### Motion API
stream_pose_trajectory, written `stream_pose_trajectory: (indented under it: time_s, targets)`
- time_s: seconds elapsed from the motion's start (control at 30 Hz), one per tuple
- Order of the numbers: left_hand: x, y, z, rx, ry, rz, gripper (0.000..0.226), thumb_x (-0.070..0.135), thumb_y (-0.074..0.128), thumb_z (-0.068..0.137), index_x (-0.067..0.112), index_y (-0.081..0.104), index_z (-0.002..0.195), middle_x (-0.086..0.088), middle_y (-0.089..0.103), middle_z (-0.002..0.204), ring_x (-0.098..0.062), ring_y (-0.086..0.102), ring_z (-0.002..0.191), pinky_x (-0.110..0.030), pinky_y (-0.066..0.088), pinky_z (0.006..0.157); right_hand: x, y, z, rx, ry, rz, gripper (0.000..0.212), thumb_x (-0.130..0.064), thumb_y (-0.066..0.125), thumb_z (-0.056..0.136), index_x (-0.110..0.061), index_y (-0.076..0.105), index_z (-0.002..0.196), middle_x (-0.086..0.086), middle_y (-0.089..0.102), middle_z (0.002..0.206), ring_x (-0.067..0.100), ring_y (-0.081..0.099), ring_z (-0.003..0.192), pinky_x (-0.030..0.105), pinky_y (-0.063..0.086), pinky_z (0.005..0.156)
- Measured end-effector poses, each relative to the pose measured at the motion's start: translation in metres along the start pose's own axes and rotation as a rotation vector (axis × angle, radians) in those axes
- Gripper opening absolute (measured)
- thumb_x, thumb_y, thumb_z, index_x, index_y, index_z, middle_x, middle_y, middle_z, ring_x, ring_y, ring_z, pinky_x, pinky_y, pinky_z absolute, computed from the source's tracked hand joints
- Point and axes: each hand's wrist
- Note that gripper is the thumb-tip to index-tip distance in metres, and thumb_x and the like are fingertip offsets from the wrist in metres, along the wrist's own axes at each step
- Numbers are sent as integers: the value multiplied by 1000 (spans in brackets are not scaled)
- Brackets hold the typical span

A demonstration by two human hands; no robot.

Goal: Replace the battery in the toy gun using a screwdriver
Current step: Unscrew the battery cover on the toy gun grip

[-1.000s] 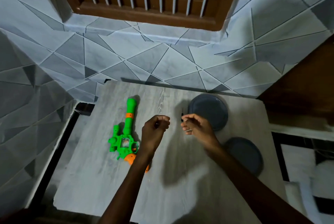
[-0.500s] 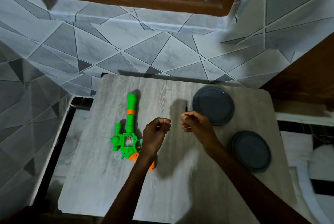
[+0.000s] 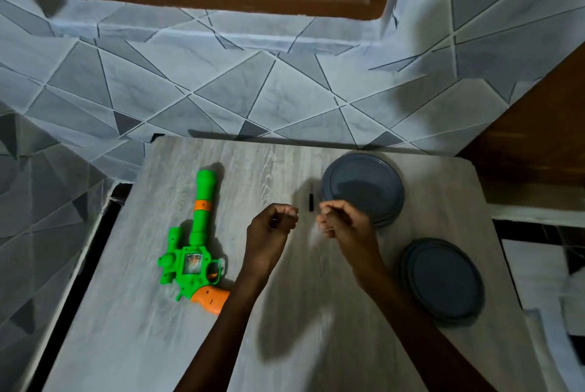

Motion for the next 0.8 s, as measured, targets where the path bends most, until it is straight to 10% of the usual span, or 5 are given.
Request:
stream_pose_trajectory:
  time_s: [0.8]
  targets:
    - [-92, 22, -21, 58, 533, -19, 14, 19, 56, 91, 17, 70, 91, 0, 71, 78, -15, 65, 75, -34, 54, 78, 101, 11, -4, 109, -490, -2, 11, -17, 56, 96, -15, 67, 95, 7, 72, 83, 14, 65, 68, 26, 56, 65]
Point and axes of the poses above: each hand's wrist, its own z-axis towards the middle knuckle, its own y-axis out of the palm, x = y × z
